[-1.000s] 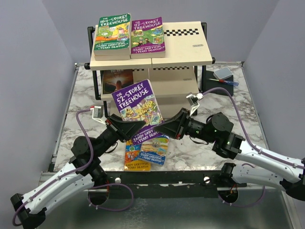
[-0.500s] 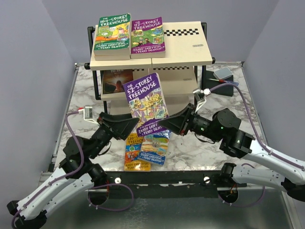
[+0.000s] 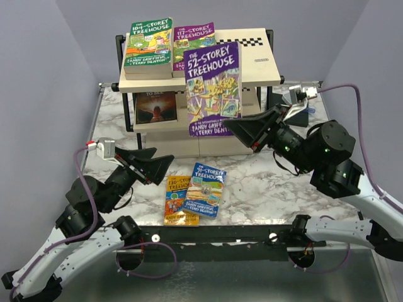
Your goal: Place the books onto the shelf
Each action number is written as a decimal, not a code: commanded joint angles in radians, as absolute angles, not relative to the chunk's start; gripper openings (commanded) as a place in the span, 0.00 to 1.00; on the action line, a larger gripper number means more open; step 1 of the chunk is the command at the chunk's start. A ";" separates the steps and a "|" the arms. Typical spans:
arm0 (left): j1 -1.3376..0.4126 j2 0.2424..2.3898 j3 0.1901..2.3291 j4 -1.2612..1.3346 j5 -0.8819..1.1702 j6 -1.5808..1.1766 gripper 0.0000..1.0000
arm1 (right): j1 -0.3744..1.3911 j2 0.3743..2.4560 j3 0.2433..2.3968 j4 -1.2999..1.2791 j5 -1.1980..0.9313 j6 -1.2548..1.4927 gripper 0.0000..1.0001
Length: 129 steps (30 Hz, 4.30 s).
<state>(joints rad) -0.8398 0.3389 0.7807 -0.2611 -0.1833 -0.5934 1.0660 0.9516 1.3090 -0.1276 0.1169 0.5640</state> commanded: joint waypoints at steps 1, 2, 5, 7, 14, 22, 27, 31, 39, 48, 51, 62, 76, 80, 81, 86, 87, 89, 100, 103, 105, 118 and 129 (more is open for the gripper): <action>-0.838 0.373 0.829 -0.431 -0.212 -0.441 0.99 | 1.070 1.002 1.437 -0.110 0.281 0.454 0.01; -0.838 0.374 0.824 -0.440 -0.218 -0.434 0.99 | 1.069 1.022 1.465 -0.115 0.316 0.432 0.01; -0.839 0.373 0.805 -0.445 -0.205 -0.420 0.99 | 1.068 1.100 1.574 -0.141 0.362 0.389 0.01; -0.839 0.374 0.790 -0.445 -0.192 -0.410 0.99 | 1.067 1.165 1.665 -0.175 0.355 0.376 0.00; -0.839 0.368 0.728 -0.443 -0.167 -0.405 0.99 | 0.938 1.372 1.940 -0.273 0.200 0.441 0.01; -0.838 0.344 0.716 -0.440 -0.155 -0.403 0.99 | 0.811 1.501 2.069 -0.294 0.044 0.570 0.00; -0.839 0.339 0.713 -0.439 -0.151 -0.400 0.99 | 0.709 1.564 2.119 -0.322 -0.078 0.722 0.01; -0.838 0.339 0.714 -0.438 -0.144 -0.399 0.99 | 0.635 1.613 2.161 -0.331 -0.174 0.845 0.00; -0.838 0.323 0.713 -0.439 -0.144 -0.398 0.99 | 0.543 1.697 2.207 -0.333 -0.354 1.019 0.01; -0.838 0.318 0.712 -0.438 -0.145 -0.396 0.99 | 0.523 1.731 2.198 -0.333 -0.400 1.082 0.01; -0.839 0.312 0.713 -0.439 -0.147 -0.397 0.99 | 0.523 1.728 2.183 -0.323 -0.389 1.089 0.03; -0.838 0.307 0.712 -0.438 -0.152 -0.398 0.99 | 0.515 1.781 2.227 -0.362 -0.395 1.093 0.25; -0.839 0.303 0.712 -0.440 -0.159 -0.399 0.99 | 0.515 1.759 2.242 -0.470 -0.299 0.981 0.55; -0.839 0.299 0.710 -0.440 -0.162 -0.400 0.99 | 0.515 1.746 2.241 -0.516 -0.268 0.924 0.62; -0.838 0.299 0.710 -0.440 -0.163 -0.400 0.99 | 0.515 1.742 2.242 -0.527 -0.262 0.910 0.62; -0.838 0.299 0.711 -0.441 -0.164 -0.400 0.99 | 0.516 1.735 2.263 -0.591 -0.215 0.816 0.66; -0.838 0.297 0.710 -0.440 -0.164 -0.401 0.99 | 0.517 1.736 2.273 -0.602 -0.213 0.795 0.67; -0.838 0.298 0.710 -0.440 -0.165 -0.400 0.99 | 0.517 1.742 2.306 -0.637 -0.195 0.751 0.69; -0.838 0.297 0.711 -0.440 -0.166 -0.402 0.99 | 0.518 1.662 2.246 -0.607 -0.125 0.562 0.71; -0.838 0.305 0.711 -0.440 -0.164 -0.399 0.99 | 0.518 1.675 2.261 -0.615 -0.162 0.540 0.65; -0.838 0.308 0.712 -0.439 -0.163 -0.400 0.99 | 0.518 1.675 2.251 -0.606 -0.170 0.538 0.61; -0.838 0.315 0.711 -0.440 -0.164 -0.399 0.99 | 0.549 1.753 2.309 -0.620 -0.208 0.552 0.38; -0.838 0.329 0.711 -0.440 -0.166 -0.400 0.99 | 0.566 1.757 2.323 -0.620 -0.197 0.542 0.27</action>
<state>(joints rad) -0.8398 0.3157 0.7231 -0.4366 -0.1661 -0.4068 0.5526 1.7561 2.2997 -0.6041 -0.1810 0.5564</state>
